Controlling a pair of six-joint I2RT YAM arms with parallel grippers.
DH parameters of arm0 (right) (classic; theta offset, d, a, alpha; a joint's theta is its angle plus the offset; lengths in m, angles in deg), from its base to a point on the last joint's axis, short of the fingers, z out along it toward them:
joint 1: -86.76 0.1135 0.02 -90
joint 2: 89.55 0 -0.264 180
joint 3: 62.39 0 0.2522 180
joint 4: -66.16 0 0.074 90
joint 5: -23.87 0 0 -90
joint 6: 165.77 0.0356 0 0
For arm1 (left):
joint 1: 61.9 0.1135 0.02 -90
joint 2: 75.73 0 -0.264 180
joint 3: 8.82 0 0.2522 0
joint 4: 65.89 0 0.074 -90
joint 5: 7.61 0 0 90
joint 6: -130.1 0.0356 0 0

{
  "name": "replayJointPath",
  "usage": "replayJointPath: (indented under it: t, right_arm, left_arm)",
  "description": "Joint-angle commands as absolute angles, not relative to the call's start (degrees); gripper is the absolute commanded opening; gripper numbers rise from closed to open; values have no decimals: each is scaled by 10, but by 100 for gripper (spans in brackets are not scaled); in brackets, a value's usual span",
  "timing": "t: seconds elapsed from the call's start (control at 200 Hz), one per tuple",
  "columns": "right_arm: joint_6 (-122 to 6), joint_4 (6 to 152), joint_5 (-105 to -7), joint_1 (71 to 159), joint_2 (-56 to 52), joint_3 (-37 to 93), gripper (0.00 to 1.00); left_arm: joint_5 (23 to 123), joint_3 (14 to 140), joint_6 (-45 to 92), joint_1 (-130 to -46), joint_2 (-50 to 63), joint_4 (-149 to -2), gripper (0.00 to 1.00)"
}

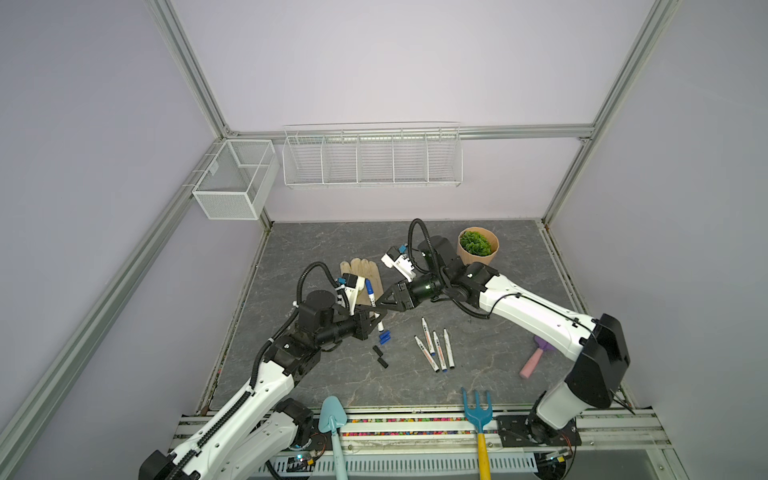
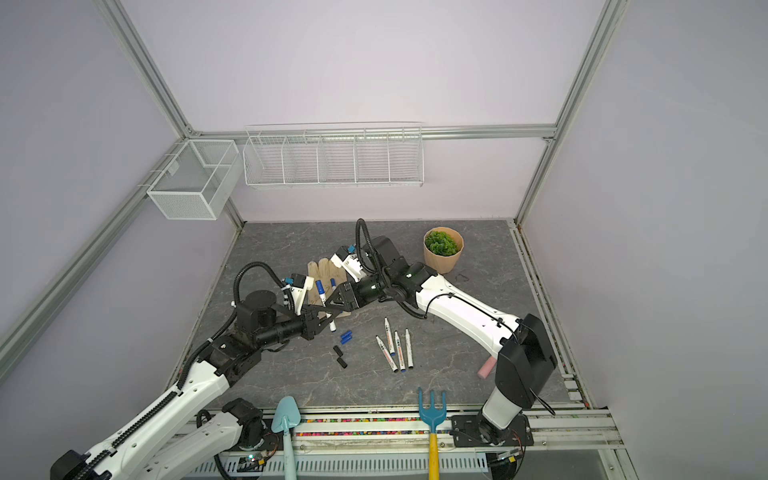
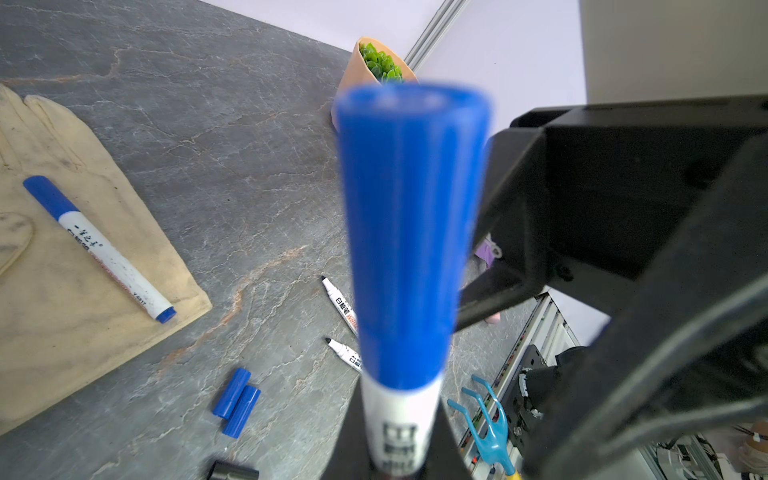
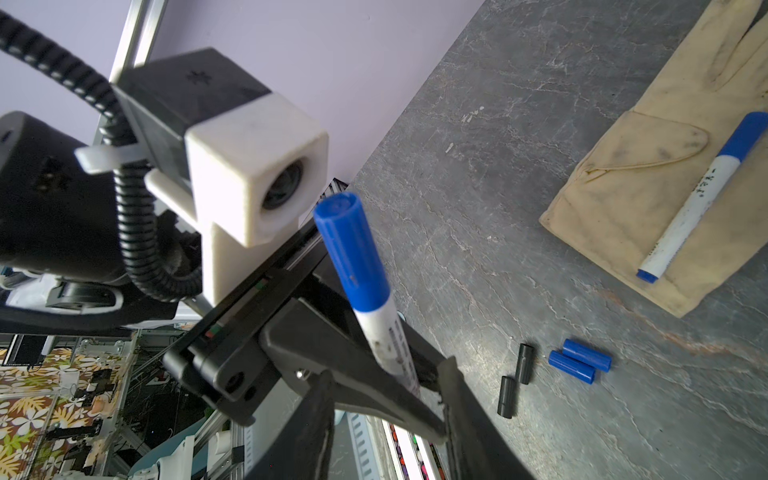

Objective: Insert the pens into the pen caps
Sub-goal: 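Pass the blue-capped marker from the left gripper into the right gripper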

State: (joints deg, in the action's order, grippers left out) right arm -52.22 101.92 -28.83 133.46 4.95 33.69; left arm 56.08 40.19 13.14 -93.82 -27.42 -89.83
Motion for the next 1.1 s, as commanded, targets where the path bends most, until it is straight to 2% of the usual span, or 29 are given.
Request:
replayJointPath:
  t: [0.0, 0.21, 0.395, 0.555, 0.59, 0.68, 0.87, 1.095]
  right_arm:
    - [-519, 1006, -281, 1341, 69, 356, 43]
    - [-520, 1004, -286, 1349, 87, 374, 36]
    - [-519, 1003, -297, 1352, 91, 375, 22]
    - [-518, 1004, -305, 1351, 86, 372, 17]
    - [-518, 1005, -309, 1350, 85, 372, 16]
    - [-515, 1007, -317, 1345, 86, 372, 15]
    - [-508, 998, -320, 1317, 109, 381, 12]
    - [-535, 1030, -329, 1295, 202, 452, 12]
  left_arm:
    - [550, 401, 126, -942, -278, -891, 0]
    - [551, 398, 122, -944, -277, -890, 0]
    - [553, 398, 116, -945, -281, -888, 0]
    - [562, 398, 111, -945, -280, -884, 0]
    - [564, 398, 111, -945, -277, -884, 8]
    - [567, 397, 114, -945, -272, -891, 22]
    - [576, 381, 119, -945, -294, -920, 37]
    - [634, 364, 109, -945, -381, -984, 55]
